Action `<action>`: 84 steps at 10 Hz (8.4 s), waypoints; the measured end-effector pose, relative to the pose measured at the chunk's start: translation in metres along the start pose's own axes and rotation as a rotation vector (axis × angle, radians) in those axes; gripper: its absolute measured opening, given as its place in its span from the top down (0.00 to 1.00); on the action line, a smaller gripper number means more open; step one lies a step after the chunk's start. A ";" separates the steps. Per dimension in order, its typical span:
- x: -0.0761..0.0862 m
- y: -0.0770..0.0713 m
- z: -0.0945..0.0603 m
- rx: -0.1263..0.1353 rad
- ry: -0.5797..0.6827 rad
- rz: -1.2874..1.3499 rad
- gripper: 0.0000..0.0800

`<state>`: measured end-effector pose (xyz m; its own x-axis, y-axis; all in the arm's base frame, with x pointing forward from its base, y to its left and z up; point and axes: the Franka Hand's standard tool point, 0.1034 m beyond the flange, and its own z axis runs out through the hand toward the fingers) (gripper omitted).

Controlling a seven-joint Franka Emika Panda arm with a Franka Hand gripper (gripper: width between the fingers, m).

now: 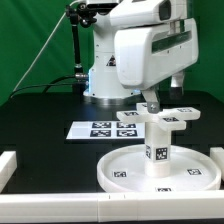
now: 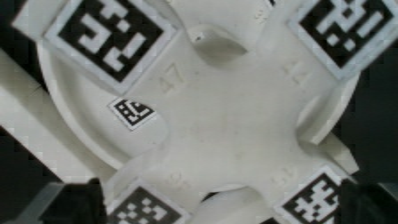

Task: Assemble round table

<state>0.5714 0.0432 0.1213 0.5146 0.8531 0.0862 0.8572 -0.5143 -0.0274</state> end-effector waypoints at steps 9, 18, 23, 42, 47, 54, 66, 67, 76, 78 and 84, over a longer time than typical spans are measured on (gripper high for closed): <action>-0.015 0.004 0.011 0.014 -0.012 0.013 0.19; -0.016 0.001 0.016 0.024 -0.017 0.020 0.46; -0.016 0.002 0.016 0.024 -0.016 0.157 0.46; -0.014 -0.003 0.017 0.064 0.120 1.856 0.46; -0.012 -0.004 0.017 0.144 0.122 2.306 0.46; -0.009 -0.005 0.016 0.173 0.113 2.530 0.35; 0.004 -0.008 -0.011 0.058 0.113 1.660 0.19; 0.007 -0.008 -0.011 0.046 0.098 1.557 0.19; -0.004 0.002 -0.011 -0.034 0.084 0.652 0.19; -0.004 0.002 -0.011 -0.047 0.071 0.513 0.19; -0.007 0.002 -0.007 -0.077 0.024 -0.011 0.19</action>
Offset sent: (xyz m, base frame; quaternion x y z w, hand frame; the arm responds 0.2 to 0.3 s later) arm -0.0010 -0.0048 -0.0049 0.0085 0.0103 0.0235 0.9996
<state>0.5693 0.0354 0.1277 0.5035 0.8569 0.1104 0.8583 -0.5108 0.0498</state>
